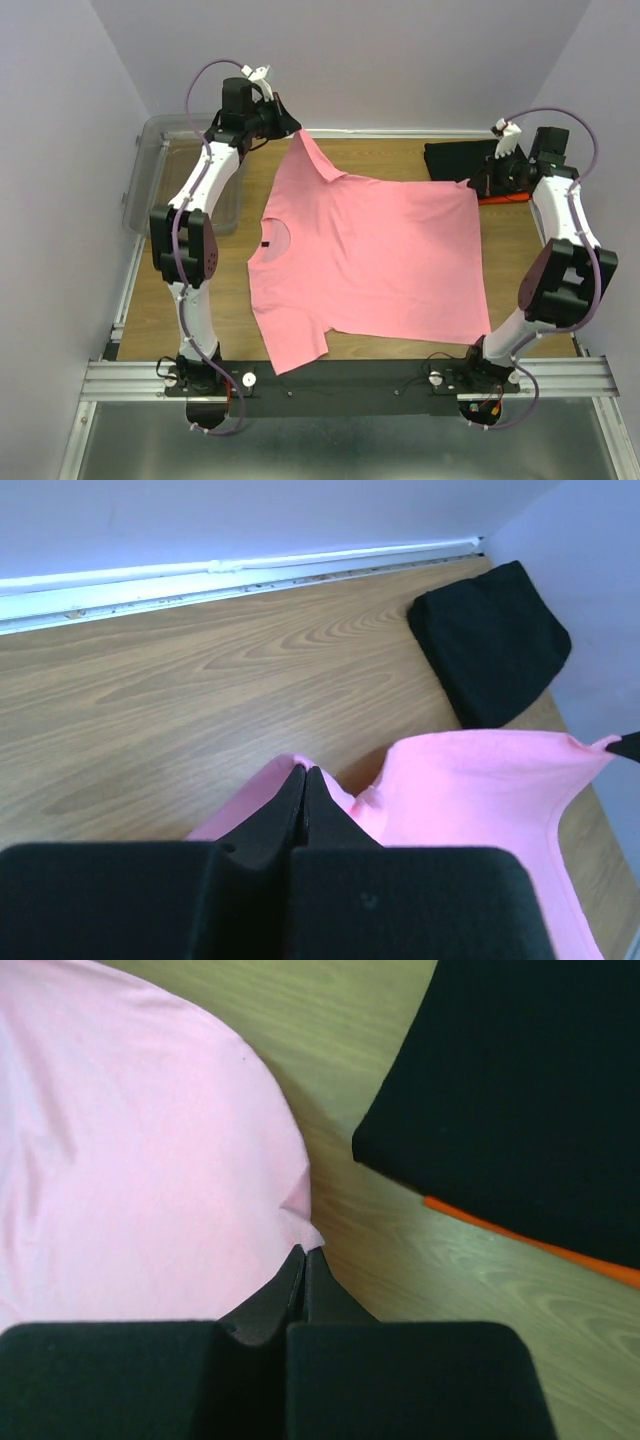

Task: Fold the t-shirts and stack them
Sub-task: Fold the tshirt

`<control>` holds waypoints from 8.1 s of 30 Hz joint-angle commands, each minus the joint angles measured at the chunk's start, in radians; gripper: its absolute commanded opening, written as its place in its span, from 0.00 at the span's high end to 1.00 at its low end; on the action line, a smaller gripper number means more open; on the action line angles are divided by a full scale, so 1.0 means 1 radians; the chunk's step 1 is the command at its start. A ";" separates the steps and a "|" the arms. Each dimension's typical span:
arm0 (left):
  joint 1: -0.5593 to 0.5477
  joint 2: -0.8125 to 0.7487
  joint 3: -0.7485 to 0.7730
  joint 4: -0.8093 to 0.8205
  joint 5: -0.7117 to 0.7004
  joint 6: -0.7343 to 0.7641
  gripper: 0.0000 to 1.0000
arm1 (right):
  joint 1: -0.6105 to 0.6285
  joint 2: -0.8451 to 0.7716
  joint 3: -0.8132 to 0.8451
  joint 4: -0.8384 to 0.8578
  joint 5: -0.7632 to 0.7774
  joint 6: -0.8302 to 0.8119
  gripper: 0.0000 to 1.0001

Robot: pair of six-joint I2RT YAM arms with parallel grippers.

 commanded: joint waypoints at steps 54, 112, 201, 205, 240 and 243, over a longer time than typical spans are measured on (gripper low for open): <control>-0.062 -0.931 0.085 -0.066 -0.267 -0.260 1.00 | 0.049 -0.658 0.688 0.054 0.203 0.286 0.99; -0.030 -1.295 -0.053 0.118 -0.310 -0.287 1.00 | 0.049 -0.725 0.925 0.053 0.301 0.289 0.99; 0.035 -0.153 -0.511 0.379 -0.294 -0.117 1.00 | -0.117 -0.021 -0.474 0.699 -0.076 0.199 0.99; 0.035 -0.169 -0.513 0.379 -0.293 -0.112 1.00 | -0.122 -0.019 -0.471 0.699 -0.088 0.209 0.99; 0.047 -0.299 -0.654 0.445 -0.218 -0.063 1.00 | -0.175 0.050 -0.451 0.695 -0.182 0.235 0.99; 0.048 -0.325 -0.671 0.447 -0.218 -0.063 1.00 | -0.175 0.062 -0.448 0.695 -0.180 0.231 1.00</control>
